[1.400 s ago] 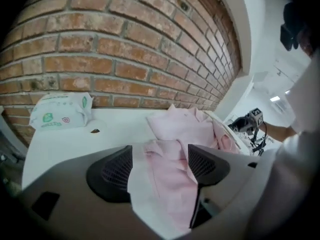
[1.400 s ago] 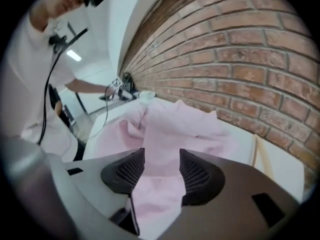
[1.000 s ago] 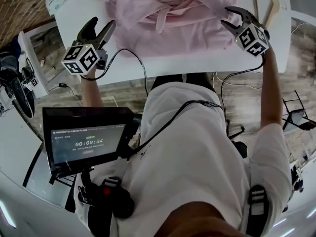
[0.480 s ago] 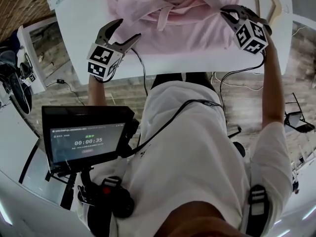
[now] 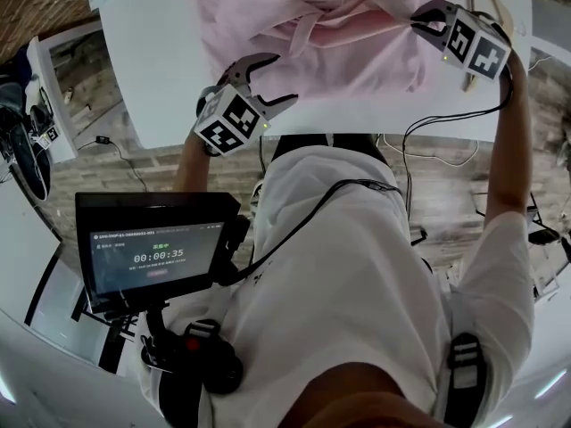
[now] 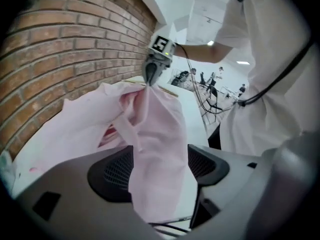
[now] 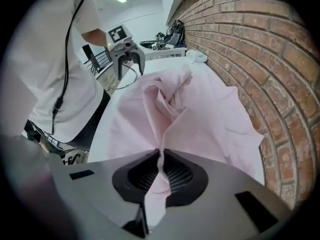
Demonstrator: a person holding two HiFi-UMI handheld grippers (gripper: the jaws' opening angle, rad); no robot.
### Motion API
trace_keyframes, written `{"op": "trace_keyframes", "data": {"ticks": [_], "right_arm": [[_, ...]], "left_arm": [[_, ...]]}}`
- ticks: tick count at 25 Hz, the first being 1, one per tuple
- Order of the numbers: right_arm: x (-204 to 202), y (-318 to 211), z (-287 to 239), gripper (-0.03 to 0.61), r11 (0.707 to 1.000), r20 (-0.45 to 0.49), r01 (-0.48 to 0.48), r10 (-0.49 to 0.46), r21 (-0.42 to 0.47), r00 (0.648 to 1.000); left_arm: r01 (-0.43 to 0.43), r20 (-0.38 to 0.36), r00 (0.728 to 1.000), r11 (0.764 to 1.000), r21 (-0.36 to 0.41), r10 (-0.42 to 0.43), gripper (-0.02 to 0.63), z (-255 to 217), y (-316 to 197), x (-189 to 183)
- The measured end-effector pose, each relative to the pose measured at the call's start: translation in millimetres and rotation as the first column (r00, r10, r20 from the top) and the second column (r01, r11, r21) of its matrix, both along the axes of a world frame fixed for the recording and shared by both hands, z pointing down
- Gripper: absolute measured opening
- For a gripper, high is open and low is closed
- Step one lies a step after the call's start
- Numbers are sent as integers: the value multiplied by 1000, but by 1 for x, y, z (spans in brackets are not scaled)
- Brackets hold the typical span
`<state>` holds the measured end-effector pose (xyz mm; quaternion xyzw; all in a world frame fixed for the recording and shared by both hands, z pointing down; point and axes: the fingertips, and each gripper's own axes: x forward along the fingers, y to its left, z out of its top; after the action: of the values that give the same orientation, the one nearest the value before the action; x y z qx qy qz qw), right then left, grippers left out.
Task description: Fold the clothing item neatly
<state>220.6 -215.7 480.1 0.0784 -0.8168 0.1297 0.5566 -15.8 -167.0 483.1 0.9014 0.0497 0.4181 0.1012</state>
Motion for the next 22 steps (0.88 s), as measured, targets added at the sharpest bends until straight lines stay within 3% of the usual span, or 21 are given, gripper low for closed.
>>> {"op": "trace_keyframes", "data": {"ticks": [3, 5, 8, 14, 17, 20, 22], "right_arm": [[5, -4, -10, 23, 999, 44, -44, 44, 4, 998], [4, -11, -16, 25, 999, 67, -51, 50, 17, 996], [7, -17, -27, 25, 997, 88, -74, 72, 19, 993], [9, -46, -33, 23, 988, 115, -118, 106, 103, 988], [-5, -76, -30, 21, 975, 89, -89, 72, 202, 993], [-6, -126, -25, 21, 924, -19, -28, 38, 382, 999], [-3, -155, -15, 25, 904, -44, -27, 50, 426, 998]], "left_arm": [[-121, -12, 992, 989, 84, 122, 344, 12, 35, 42], [-149, -51, 986, 980, 134, 157, 344, 14, 46, 74], [-141, -99, 984, 987, 73, 148, 344, 22, 56, 107], [-134, -70, 989, 991, -11, 133, 344, 49, 64, 107], [-119, -74, 990, 993, -4, 119, 344, 51, 64, 111], [-95, -89, 991, 995, 3, 95, 344, 45, 64, 112], [-62, -117, 991, 998, 0, 61, 344, 35, 61, 113]]}}
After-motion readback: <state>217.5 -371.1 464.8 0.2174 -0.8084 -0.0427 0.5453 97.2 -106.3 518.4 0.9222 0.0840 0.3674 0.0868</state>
